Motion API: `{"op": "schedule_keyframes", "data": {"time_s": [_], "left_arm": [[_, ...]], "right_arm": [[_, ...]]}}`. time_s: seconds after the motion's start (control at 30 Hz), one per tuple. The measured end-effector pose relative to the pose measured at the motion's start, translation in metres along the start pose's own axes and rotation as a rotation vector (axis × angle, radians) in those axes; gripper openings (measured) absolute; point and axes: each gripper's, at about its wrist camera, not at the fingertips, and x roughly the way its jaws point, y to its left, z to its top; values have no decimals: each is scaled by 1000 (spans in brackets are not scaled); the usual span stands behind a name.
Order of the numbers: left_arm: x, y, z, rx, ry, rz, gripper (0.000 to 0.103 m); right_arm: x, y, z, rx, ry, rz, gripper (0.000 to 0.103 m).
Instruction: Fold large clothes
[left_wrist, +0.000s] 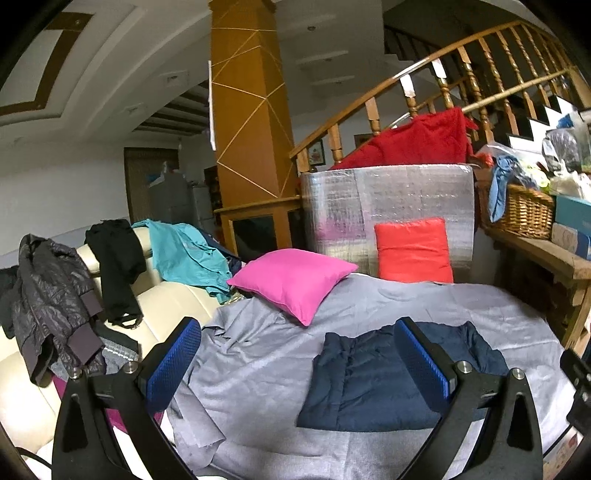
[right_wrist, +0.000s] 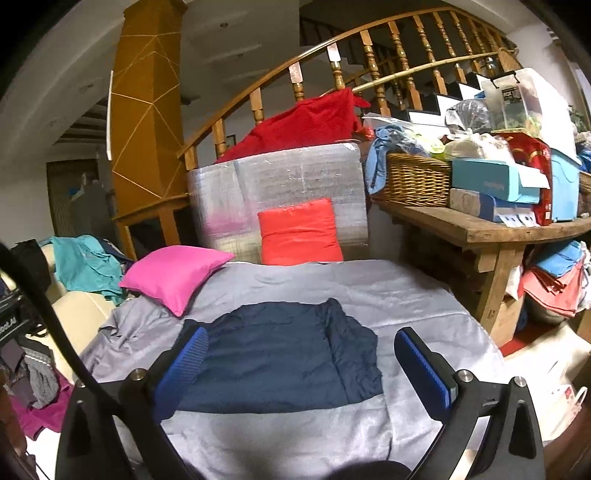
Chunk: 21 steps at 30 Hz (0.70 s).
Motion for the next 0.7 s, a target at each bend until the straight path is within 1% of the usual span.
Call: {"op": "schedule_keyframes", "data": {"time_s": [0.17,0.33,0.5,0.7], "left_arm": [[-2,9,-1,-11,-3,20,103],[-7,18,-2,-23,-5,36,103],[-12,25,-2,-38,-6,22,103],[-16,28,-1,-28,-20,42,103]], "right_arm": [[-10,8,3,6,-30,18,102],[-20,18,4,0,-47,14,102],[-25,21,6,-2,-49,3,102],[-26,21,5,4,-42,2,102]]}}
